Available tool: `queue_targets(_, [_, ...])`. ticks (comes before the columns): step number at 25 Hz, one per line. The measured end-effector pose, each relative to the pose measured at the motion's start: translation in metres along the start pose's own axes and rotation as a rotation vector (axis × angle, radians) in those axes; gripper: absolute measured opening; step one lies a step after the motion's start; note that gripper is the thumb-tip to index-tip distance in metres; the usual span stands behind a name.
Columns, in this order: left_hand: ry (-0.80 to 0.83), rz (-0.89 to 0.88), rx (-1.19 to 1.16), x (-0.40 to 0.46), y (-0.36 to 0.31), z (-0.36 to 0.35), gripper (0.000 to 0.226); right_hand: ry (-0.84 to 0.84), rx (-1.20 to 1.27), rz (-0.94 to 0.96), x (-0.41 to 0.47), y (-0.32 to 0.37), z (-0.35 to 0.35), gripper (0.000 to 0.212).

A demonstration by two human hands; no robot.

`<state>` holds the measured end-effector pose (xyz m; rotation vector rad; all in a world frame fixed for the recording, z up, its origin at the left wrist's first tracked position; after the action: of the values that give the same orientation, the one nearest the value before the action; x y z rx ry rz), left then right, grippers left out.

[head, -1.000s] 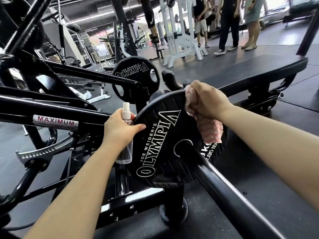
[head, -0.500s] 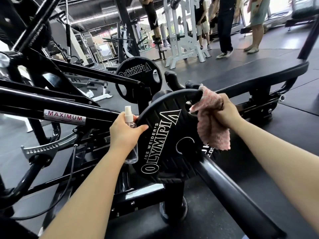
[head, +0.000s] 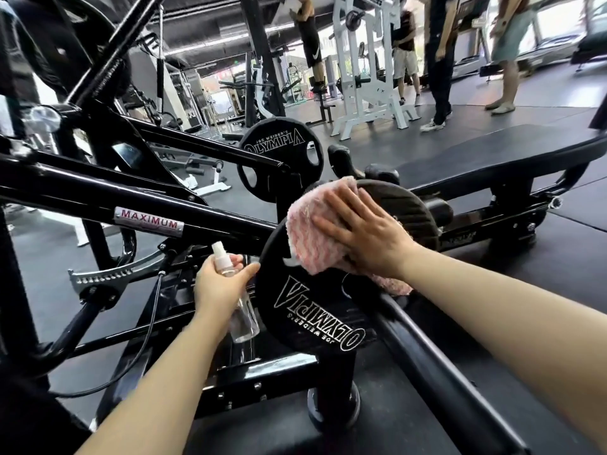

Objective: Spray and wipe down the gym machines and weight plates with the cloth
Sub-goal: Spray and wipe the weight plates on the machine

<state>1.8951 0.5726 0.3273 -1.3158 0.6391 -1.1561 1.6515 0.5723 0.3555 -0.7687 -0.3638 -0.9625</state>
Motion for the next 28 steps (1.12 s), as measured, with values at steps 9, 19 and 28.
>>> queue_targets(9, [0.19,-0.234,0.301,0.0,-0.087,-0.054,0.032,0.247,0.04,-0.329,-0.091,-0.049,-0.044,0.071])
queue_targets(19, [0.169,-0.169,0.331,0.006,-0.077,-0.057,0.019,-0.091,0.048,-0.235,0.034,0.011,0.014,0.068])
queue_targets(28, [0.226,-0.123,0.245,0.01,-0.072,-0.057,0.034,0.209,0.442,-0.82,-0.087,-0.128,-0.042,0.037])
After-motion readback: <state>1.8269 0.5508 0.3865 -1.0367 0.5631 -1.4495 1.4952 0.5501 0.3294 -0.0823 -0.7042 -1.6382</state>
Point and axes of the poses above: each hand's wrist, its own x-axis towards the middle knuckle, its own z-axis out of the back of the hand, y = z × x, the point moved 9 cm from there along x, towards the middle knuckle, and after that the axes turned 6 degrees about -x, right-handed, at the moved point
